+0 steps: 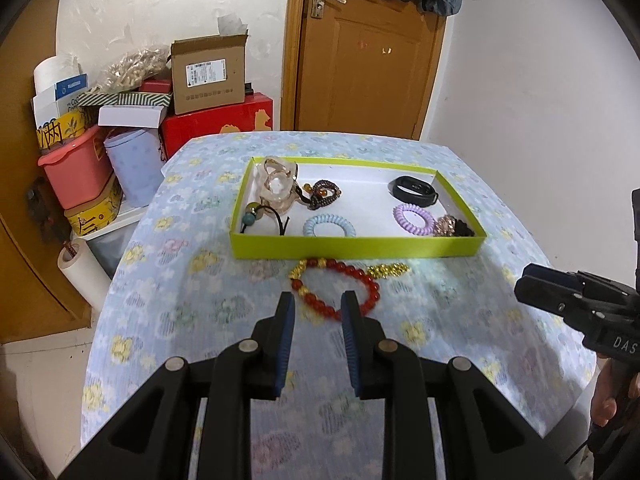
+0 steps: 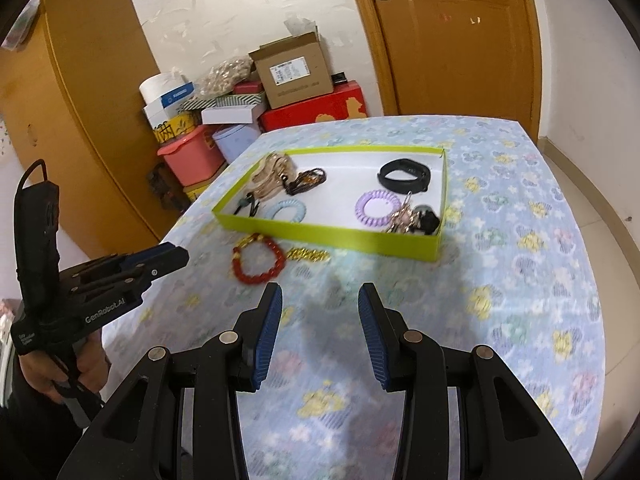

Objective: Organize jewelry
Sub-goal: 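Release the blue coil and gold chain in the box and withdraw both tools, then grasp the red bead bracelet with the left tool while the right grasps the gold chain, then carry the red bracelet into the box with the left tool while the right carries the gold chain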

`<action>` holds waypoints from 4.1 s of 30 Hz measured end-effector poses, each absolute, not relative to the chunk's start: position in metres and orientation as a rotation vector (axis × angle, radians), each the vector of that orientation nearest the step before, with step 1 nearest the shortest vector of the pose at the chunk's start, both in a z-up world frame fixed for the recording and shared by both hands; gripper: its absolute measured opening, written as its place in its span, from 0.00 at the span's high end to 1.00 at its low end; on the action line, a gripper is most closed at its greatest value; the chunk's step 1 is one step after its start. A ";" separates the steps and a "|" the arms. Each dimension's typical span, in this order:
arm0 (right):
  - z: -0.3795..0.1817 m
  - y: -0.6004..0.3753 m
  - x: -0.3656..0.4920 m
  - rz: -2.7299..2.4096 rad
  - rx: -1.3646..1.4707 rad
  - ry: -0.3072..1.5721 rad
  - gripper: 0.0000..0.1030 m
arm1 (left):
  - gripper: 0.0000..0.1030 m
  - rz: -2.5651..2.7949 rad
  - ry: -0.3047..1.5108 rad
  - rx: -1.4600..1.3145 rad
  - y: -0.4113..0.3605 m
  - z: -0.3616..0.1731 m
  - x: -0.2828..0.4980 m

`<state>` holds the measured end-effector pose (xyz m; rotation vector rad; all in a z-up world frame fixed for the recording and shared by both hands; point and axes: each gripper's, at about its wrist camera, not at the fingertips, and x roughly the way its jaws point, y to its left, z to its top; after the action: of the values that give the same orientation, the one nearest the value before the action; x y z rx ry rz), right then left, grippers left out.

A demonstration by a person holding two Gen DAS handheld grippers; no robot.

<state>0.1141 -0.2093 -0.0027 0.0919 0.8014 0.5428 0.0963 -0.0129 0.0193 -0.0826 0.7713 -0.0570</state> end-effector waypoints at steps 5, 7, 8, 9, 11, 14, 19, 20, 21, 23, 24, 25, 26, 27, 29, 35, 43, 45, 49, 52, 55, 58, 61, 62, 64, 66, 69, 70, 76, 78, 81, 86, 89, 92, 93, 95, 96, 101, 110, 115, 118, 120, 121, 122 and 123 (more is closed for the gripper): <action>-0.006 -0.208 0.106 0.551 0.089 0.809 0.60 | 0.76 -0.058 0.775 -0.085 -0.013 0.018 0.088; -0.006 -0.207 0.103 0.557 0.088 0.809 0.60 | 0.76 -0.056 0.778 -0.091 -0.012 0.017 0.085; -0.006 -0.206 0.102 0.562 0.085 0.809 0.60 | 0.76 -0.054 0.780 -0.096 -0.011 0.016 0.084; -0.006 -0.204 0.101 0.565 0.081 0.810 0.60 | 0.76 -0.052 0.783 -0.101 -0.009 0.015 0.084; -0.007 -0.201 0.099 0.560 0.071 0.807 0.60 | 0.76 -0.046 0.788 -0.112 -0.006 0.012 0.083; -0.008 -0.198 0.099 0.567 0.072 0.800 0.60 | 0.76 -0.038 0.799 -0.126 -0.002 0.009 0.084; -0.014 -0.193 0.103 0.573 0.066 0.823 0.60 | 0.76 -0.043 0.821 -0.150 0.002 0.003 0.089; -0.015 -0.193 0.103 0.573 0.066 0.828 0.60 | 0.76 -0.047 0.827 -0.155 0.002 0.001 0.091; -0.015 -0.192 0.104 0.576 0.068 0.833 0.60 | 0.76 -0.049 0.831 -0.157 0.001 0.000 0.092; -0.017 -0.192 0.105 0.578 0.070 0.839 0.60 | 0.76 -0.055 0.840 -0.159 -0.001 -0.002 0.097; -0.017 -0.191 0.105 0.577 0.068 0.841 0.60 | 0.76 -0.059 0.844 -0.161 -0.001 -0.004 0.099; -0.018 -0.191 0.106 0.575 0.065 0.844 0.60 | 0.76 -0.063 0.847 -0.164 -0.002 -0.005 0.102; -0.018 -0.191 0.107 0.573 0.063 0.846 0.60 | 0.76 -0.067 0.851 -0.167 -0.003 -0.006 0.106; -0.019 -0.191 0.108 0.573 0.062 0.848 0.60 | 0.76 -0.068 0.855 -0.169 -0.004 -0.007 0.110; -0.020 -0.191 0.110 0.573 0.061 0.853 0.60 | 0.76 -0.067 0.867 -0.173 -0.005 -0.011 0.119; -0.025 -0.191 0.114 0.569 0.061 0.864 0.60 | 0.76 -0.040 0.891 -0.167 -0.002 -0.023 0.148; -0.033 -0.190 0.125 0.569 0.064 0.881 0.60 | 0.76 -0.058 0.905 -0.114 -0.002 -0.034 0.174; -0.034 -0.189 0.127 0.571 0.064 0.884 0.60 | 0.76 -0.062 0.895 -0.085 -0.005 -0.034 0.176; -0.037 -0.186 0.132 0.574 0.060 0.891 0.60 | 0.80 -0.069 0.889 -0.035 -0.010 -0.035 0.179; -0.039 -0.183 0.137 0.573 0.053 0.894 0.60 | 0.89 -0.076 0.890 -0.022 -0.012 -0.034 0.180; -0.040 -0.178 0.142 0.576 0.037 0.894 0.60 | 0.90 -0.084 0.888 -0.030 -0.011 -0.033 0.178; -0.041 -0.172 0.151 0.575 0.010 0.894 0.60 | 0.91 -0.089 0.873 -0.052 -0.005 -0.031 0.169; -0.046 -0.165 0.162 0.575 -0.011 0.905 0.60 | 0.91 -0.087 0.862 -0.068 0.001 -0.029 0.161; -0.047 -0.163 0.165 0.574 -0.014 0.909 0.61 | 0.91 -0.086 0.857 -0.074 0.004 -0.029 0.157; -0.051 -0.156 0.172 0.578 -0.022 0.919 0.60 | 0.91 -0.084 0.849 -0.083 0.008 -0.028 0.152; -0.054 -0.150 0.178 0.579 -0.028 0.927 0.60 | 0.91 -0.078 0.844 -0.096 0.014 -0.027 0.147; -0.057 -0.141 0.184 0.570 -0.040 0.928 0.60 | 0.91 -0.068 0.837 -0.118 0.023 -0.026 0.140; -0.057 -0.137 0.187 0.569 -0.043 0.928 0.60 | 0.91 -0.064 0.834 -0.125 0.027 -0.026 0.138; -0.057 -0.114 0.191 0.564 -0.081 0.921 0.60 | 0.91 -0.044 0.819 -0.160 0.045 -0.024 0.130; -0.058 -0.108 0.190 0.557 -0.107 0.912 0.60 | 0.91 -0.040 0.818 -0.168 0.049 -0.025 0.128; -0.059 -0.097 0.187 0.534 -0.172 0.893 0.60 | 0.91 -0.039 0.816 -0.178 0.053 -0.026 0.125; -0.060 -0.090 0.185 0.501 -0.231 0.871 0.77 | 0.91 -0.048 0.813 -0.189 0.057 -0.027 0.123; -0.060 -0.088 0.185 0.498 -0.247 0.867 0.87 | 0.91 -0.052 0.811 -0.194 0.058 -0.027 0.122; -0.059 -0.089 0.184 0.502 -0.236 0.871 0.89 | 0.91 -0.056 0.811 -0.195 0.058 -0.027 0.122; -0.059 -0.091 0.184 0.506 -0.226 0.876 0.90 | 0.91 -0.057 0.811 -0.196 0.058 -0.026 0.121; -0.056 -0.093 0.182 0.515 -0.203 0.879 0.92 | 0.91 -0.060 0.809 -0.196 0.057 -0.025 0.120; -0.055 -0.095 0.181 0.521 -0.195 0.881 0.92 | 0.91 -0.061 0.807 -0.196 0.057 -0.024 0.120; -0.045 -0.105 0.170 0.558 -0.146 0.876 0.93 | 0.91 -0.069 0.791 -0.194 0.053 -0.015 0.117; -0.010 -0.128 0.151 0.591 -0.064 0.811 0.92 | 0.91 -0.094 0.749 -0.174 0.039 0.011 0.107; 0.006 -0.139 0.143 0.595 -0.046 0.774 0.92 | 0.91 -0.105 0.719 -0.150 0.030 0.028 0.103; 0.012 -0.146 0.141 0.598 -0.036 0.760 0.92 | 0.91 -0.115 0.704 -0.132 0.023 0.038 0.101; 0.015 -0.150 0.139 0.598 -0.033 0.753 0.92 | 0.91 -0.123 0.696 -0.121 0.019 0.043 0.101; 0.016 -0.151 0.138 0.597 -0.033 0.748 0.92 | 0.91 -0.129 0.693 -0.118 0.016 0.046 0.101; 0.018 -0.153 0.138 0.596 -0.032 0.744 0.92 | 0.91 -0.137 0.690 -0.115 0.014 0.049 0.102; 0.019 -0.155 0.137 0.595 -0.031 0.741 0.92 | 0.91 -0.142 0.687 -0.112 0.012 0.051 0.102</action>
<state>0.1372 -0.1547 0.0188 -0.0310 0.7409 0.5948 0.1024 0.0116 0.0509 -0.1117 0.6871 -0.1416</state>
